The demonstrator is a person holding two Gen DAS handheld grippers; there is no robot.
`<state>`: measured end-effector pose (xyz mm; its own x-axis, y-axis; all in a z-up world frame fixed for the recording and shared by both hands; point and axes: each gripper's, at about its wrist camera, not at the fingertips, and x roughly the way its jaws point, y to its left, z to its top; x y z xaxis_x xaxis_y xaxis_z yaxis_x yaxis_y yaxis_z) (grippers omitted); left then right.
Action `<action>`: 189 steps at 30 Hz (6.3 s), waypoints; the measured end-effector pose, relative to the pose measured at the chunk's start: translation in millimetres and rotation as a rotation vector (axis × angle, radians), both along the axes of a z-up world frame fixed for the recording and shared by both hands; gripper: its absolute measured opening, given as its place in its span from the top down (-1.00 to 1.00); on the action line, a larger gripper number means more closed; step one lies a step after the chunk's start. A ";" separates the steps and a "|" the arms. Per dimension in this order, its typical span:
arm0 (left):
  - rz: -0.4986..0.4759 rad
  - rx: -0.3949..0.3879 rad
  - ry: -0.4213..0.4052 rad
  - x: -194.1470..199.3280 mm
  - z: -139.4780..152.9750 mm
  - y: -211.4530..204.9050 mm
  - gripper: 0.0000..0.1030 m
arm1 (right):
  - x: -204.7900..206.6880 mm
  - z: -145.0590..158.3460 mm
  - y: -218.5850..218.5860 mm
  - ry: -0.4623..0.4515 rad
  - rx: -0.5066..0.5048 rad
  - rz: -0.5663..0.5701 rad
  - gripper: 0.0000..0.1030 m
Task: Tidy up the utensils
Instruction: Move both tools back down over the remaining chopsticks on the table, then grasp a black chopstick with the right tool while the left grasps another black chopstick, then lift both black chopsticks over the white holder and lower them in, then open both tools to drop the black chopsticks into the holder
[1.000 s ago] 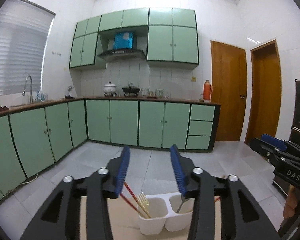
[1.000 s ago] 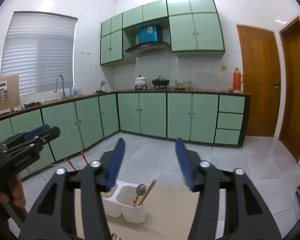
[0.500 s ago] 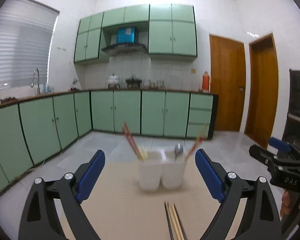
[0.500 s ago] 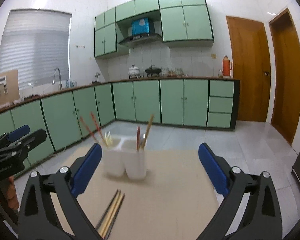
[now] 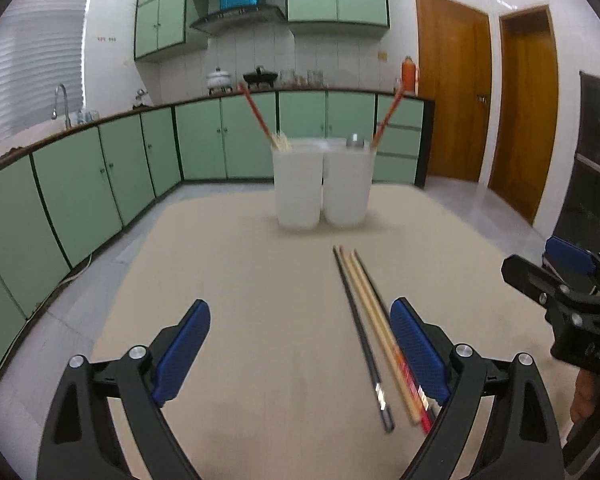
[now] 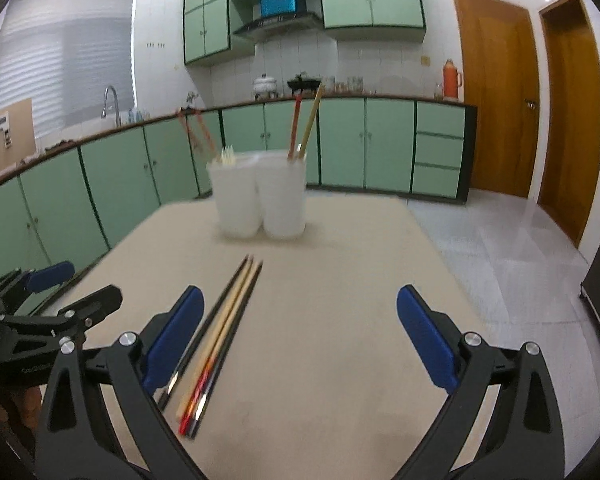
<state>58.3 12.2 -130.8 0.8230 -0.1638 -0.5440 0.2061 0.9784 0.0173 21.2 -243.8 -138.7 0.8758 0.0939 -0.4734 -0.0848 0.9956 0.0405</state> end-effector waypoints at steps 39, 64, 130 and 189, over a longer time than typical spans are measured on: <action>0.045 -0.026 0.086 -12.9 -36.9 24.6 -0.73 | -19.5 -61.5 31.0 0.164 -0.094 0.023 0.07; -0.014 -0.044 0.135 -12.6 -41.3 -4.0 -0.69 | 0.3 -59.0 34.5 0.225 -0.059 0.038 0.89; -0.027 -0.086 -0.019 2.7 66.7 -29.1 0.87 | 10.5 49.7 3.4 0.026 -0.026 0.060 0.89; -0.036 -0.123 -0.164 258.8 156.8 -33.5 0.79 | 276.6 181.4 -5.4 -0.052 0.047 0.182 0.80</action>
